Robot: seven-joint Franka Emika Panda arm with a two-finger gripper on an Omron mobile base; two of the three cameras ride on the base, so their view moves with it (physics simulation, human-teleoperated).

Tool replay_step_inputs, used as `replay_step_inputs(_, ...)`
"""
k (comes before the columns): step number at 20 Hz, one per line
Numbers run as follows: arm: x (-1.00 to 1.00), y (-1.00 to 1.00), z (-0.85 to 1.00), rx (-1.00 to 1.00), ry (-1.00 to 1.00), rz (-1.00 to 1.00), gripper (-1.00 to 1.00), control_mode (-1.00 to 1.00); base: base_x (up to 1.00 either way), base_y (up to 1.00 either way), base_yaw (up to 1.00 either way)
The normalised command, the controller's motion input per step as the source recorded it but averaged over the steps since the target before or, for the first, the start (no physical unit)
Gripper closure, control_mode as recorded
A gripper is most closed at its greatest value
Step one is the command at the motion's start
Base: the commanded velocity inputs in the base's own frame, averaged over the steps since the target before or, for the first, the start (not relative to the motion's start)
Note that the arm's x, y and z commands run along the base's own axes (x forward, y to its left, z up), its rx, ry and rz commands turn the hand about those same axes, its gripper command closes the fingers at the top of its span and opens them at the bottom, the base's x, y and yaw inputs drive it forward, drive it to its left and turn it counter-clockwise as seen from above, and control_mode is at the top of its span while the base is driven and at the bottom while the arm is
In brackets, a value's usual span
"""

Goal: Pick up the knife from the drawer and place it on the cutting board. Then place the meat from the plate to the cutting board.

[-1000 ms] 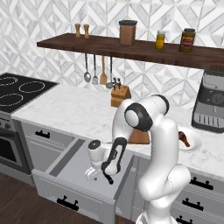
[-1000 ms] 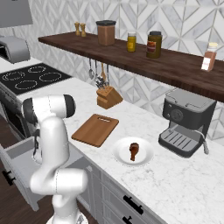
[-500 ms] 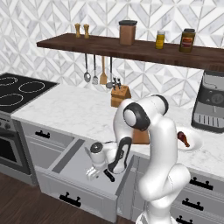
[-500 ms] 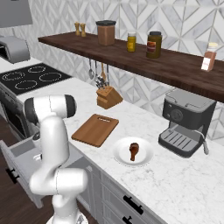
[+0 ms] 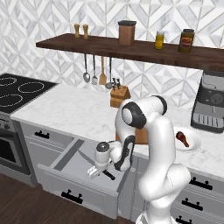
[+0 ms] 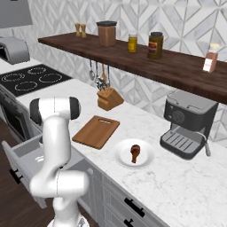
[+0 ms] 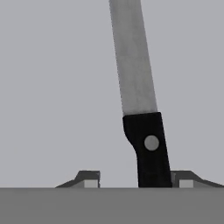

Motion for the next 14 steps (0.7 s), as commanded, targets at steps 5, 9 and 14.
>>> replay_step_inputs(5, -0.47, 0.76, -0.92, 0.29, -0.01, 0.06, 1.0, -1.0, 0.0, 0.0, 0.0)
replay_step_inputs(9, -0.06, 0.55, -0.72, 0.26, 0.0, 0.07, 1.0, -1.0, 0.0, 0.0, 0.0)
replay_step_inputs(14, 0.21, 0.49, -0.31, 0.08, 0.01, 0.11, 1.0, -1.0, 0.0, 0.0, 0.0)
